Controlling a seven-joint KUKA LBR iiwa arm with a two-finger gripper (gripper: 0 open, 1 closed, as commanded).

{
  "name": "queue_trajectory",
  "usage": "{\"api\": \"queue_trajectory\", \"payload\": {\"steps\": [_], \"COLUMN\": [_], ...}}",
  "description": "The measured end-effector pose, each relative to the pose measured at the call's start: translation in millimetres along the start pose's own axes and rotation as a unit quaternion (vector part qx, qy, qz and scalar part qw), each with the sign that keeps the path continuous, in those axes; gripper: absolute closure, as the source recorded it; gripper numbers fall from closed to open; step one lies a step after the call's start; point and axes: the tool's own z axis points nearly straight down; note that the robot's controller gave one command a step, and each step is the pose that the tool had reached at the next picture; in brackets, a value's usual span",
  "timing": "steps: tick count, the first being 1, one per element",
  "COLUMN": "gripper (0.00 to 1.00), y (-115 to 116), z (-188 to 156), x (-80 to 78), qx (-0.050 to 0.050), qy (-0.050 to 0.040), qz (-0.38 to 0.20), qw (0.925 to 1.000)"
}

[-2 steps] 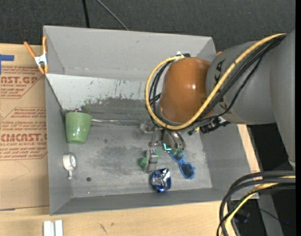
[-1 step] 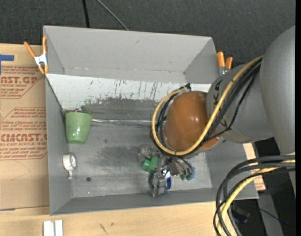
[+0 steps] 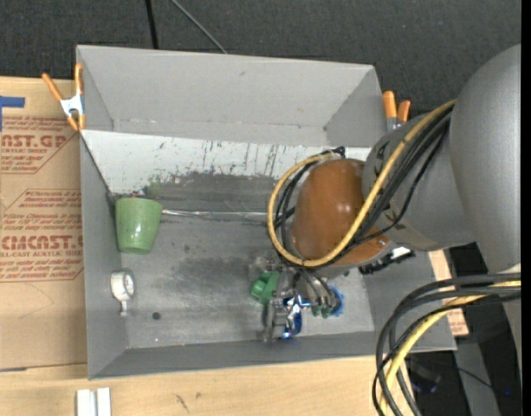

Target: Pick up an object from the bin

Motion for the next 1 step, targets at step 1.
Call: {"api": "queue_trajectory", "payload": {"steps": [1], "gripper": [0.0], "y": [0.1], "z": [-0.1], "x": [0.0], "qx": [0.0], "qy": [-0.0001], "qz": [0.0], "qw": [1.0]}}
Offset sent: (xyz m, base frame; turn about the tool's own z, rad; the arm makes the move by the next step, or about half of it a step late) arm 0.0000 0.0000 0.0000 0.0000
